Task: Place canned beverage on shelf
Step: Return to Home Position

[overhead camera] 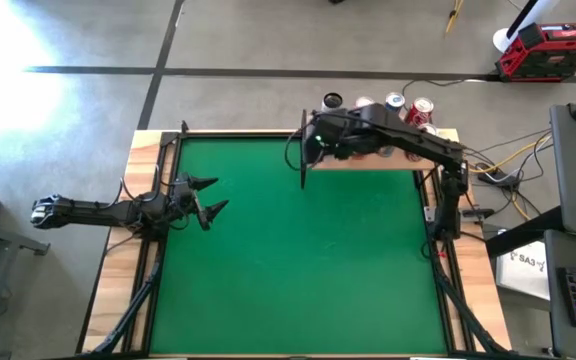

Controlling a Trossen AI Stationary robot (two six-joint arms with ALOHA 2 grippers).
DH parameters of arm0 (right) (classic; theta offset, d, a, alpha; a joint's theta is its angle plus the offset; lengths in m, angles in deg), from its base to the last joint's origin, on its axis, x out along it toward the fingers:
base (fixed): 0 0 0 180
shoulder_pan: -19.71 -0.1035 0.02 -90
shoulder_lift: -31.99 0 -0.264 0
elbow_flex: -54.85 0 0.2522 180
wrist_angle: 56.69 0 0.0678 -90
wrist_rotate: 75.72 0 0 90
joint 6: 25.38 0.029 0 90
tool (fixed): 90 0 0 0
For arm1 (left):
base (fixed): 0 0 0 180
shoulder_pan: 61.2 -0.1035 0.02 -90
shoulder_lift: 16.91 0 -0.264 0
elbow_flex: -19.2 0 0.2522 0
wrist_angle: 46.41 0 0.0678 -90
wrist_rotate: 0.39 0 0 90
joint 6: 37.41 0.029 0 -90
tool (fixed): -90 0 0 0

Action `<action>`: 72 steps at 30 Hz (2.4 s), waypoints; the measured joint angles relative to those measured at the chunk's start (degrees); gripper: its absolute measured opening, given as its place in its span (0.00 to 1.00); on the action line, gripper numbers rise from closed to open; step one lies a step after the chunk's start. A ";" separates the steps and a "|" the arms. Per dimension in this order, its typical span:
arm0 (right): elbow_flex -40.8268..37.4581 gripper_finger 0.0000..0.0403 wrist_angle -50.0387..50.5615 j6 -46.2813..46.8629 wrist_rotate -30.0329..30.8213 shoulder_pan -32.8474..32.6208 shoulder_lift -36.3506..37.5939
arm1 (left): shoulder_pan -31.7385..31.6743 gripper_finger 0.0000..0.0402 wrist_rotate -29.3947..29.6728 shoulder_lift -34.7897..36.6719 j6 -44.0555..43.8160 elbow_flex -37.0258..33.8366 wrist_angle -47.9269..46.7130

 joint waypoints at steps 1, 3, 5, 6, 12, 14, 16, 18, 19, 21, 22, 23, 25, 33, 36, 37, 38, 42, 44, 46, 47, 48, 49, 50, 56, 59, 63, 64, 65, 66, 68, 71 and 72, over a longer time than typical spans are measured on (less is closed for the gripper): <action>-0.30 0.92 0.00 -0.20 -1.08 -0.85 0.77 | 0.00 0.96 0.00 0.00 0.00 0.00 0.00; -1.78 0.92 -0.06 0.09 -1.62 -3.07 2.58 | 0.00 0.96 0.00 0.02 0.00 0.02 0.00; -4.59 0.92 -0.07 0.75 -1.16 -6.00 5.07 | 0.00 0.96 0.00 0.00 0.00 0.01 0.00; -6.49 0.92 -0.11 1.55 -0.66 -7.70 6.58 | 0.00 0.96 0.00 0.01 0.00 0.00 0.00; -28.57 0.92 -13.89 7.92 6.88 -18.73 20.64 | 0.00 0.96 0.00 0.00 0.00 0.00 0.00; -38.26 0.92 -24.43 7.49 7.79 -21.92 26.23 | 0.00 0.96 0.00 0.00 0.00 0.00 0.02; -47.23 0.92 -35.10 5.33 7.79 -23.93 31.35 | 0.00 0.96 0.00 0.00 0.00 0.00 0.00; -55.05 0.92 -44.04 2.90 7.82 -25.05 35.54 | 0.00 0.96 0.00 0.01 0.00 0.00 0.01; -58.40 0.92 -47.40 1.82 7.84 -25.25 37.31 | 0.00 0.96 0.00 0.01 0.00 0.00 0.00; -64.23 0.92 -52.04 0.42 7.75 -25.21 40.55 | 0.00 0.96 0.00 0.00 0.00 0.00 0.00; -66.98 0.92 -53.78 -0.70 7.06 -25.20 42.16 | 0.00 0.96 0.00 0.00 0.00 0.00 0.00; -69.90 0.92 -55.91 -2.07 5.90 -25.19 43.72 | 0.00 0.96 0.00 0.00 0.00 0.00 0.00; -75.83 0.92 -61.64 -5.75 2.35 -25.15 46.69 | 0.00 0.96 0.00 0.00 0.00 0.00 0.01; -98.50 0.92 -92.50 -24.97 0.44 -25.12 56.55 | 0.00 0.96 0.00 0.01 0.00 0.00 0.00; -105.77 0.92 -100.58 -28.44 -0.64 -25.19 58.67 | 0.00 0.96 0.02 0.00 0.00 0.00 0.00; -107.74 0.92 -103.78 -28.51 -0.36 -25.18 58.92 | 0.00 0.96 0.00 0.00 0.00 0.00 0.00; -109.58 0.92 -106.78 -28.85 0.28 -25.10 58.90 | 0.00 0.96 0.00 0.00 0.00 0.00 0.01; -115.08 0.92 -116.85 -39.46 -0.06 -24.79 58.17 | 0.00 0.96 0.00 0.00 0.00 0.00 0.00; -116.74 0.92 -120.50 -47.42 -1.84 -24.66 58.03 | 0.00 0.96 0.00 0.00 0.00 0.00 -0.02; -118.04 0.92 -122.10 -52.44 -4.50 -24.67 58.61 | 0.00 0.96 0.00 0.00 0.00 0.00 0.02; -118.35 0.92 -122.17 -53.88 -5.28 -24.69 59.17 | 0.00 0.96 0.00 0.02 0.00 0.01 0.01; -118.62 0.92 -122.39 -55.05 -5.77 -24.69 59.81 | 0.00 0.96 0.00 0.00 0.00 0.00 0.00; -118.94 0.92 -122.35 -55.65 -5.71 -24.67 60.47 | 0.00 0.96 0.01 0.00 0.00 0.00 0.01; -119.28 0.92 -122.09 -56.33 -5.53 -24.65 61.19 | 0.00 0.96 0.00 0.02 0.00 0.00 0.00; -123.13 0.92 -121.06 -55.07 -3.29 -24.29 65.59 | 0.00 0.96 0.00 0.01 0.00 0.00 0.00; -126.00 0.92 -120.39 -51.81 -1.62 -23.81 69.71 | 0.00 0.96 0.00 0.00 0.00 0.00 0.00; -128.23 0.92 -117.95 -50.48 -1.68 -21.42 76.28 | 0.00 0.96 0.00 0.00 0.00 0.00 0.02; -128.23 0.92 -116.10 -50.52 -2.47 -20.36 78.18 | 0.00 0.96 0.00 0.00 0.00 0.00 0.00; -128.23 0.92 -114.97 -50.50 -3.70 -19.07 79.85 | 0.00 0.96 0.00 0.01 0.00 0.00 0.01; -128.23 0.92 -113.72 -50.72 -5.79 -17.38 81.56 | 0.00 0.96 -0.01 0.01 0.00 0.00 -0.01; -128.23 0.92 -109.76 -52.08 -10.67 -13.51 85.69 | 0.00 0.96 0.00 -0.04 0.00 0.00 0.02; -128.23 0.92 -103.12 -52.73 -19.52 -7.40 92.63 | 0.00 0.96 0.00 -0.04 0.00 0.00 0.00; -128.23 0.92 -100.90 -52.59 -22.36 -5.59 94.92 | 0.00 0.96 0.00 -0.04 0.00 0.00 0.00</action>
